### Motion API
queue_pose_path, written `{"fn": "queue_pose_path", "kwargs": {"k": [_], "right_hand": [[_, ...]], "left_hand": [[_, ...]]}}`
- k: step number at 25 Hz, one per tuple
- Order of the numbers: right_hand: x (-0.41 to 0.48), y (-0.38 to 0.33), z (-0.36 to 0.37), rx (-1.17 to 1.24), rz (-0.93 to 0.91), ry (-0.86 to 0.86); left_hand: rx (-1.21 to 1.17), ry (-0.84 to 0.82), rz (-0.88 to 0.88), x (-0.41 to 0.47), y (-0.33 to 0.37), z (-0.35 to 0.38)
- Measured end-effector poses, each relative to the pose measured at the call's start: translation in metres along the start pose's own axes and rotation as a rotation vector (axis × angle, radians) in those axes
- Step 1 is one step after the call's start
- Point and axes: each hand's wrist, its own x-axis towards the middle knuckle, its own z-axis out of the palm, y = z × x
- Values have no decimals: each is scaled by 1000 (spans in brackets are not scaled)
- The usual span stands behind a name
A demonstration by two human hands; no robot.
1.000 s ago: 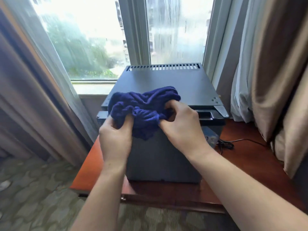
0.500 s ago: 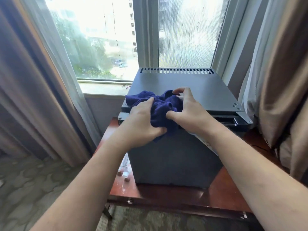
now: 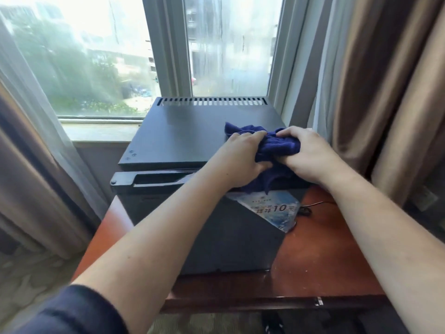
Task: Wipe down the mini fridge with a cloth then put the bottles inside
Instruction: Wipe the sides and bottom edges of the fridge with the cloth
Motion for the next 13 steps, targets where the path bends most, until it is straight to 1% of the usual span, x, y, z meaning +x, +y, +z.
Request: {"fn": "queue_pose_path", "kwargs": {"k": [2,4,6,9,12,13], "right_hand": [[10,21,-3,76,-9,34],[26,35,-2,131,-70,54],[46,44,-3,180,-143,-3],[86,67,-6,283,-261,-141],[130,102,-2,435,-320,-212],[143,115,-1,501,-334,-210]], "left_hand": [[59,-24,9,19,6,3],[161,-35,-63,33,2,1],[163,-57,-134,47,-5,1],[44,-69,-140,73,-12,4],[78,-35,-219,113,-6,13],[83,-28,-232,127,-1,18]]}}
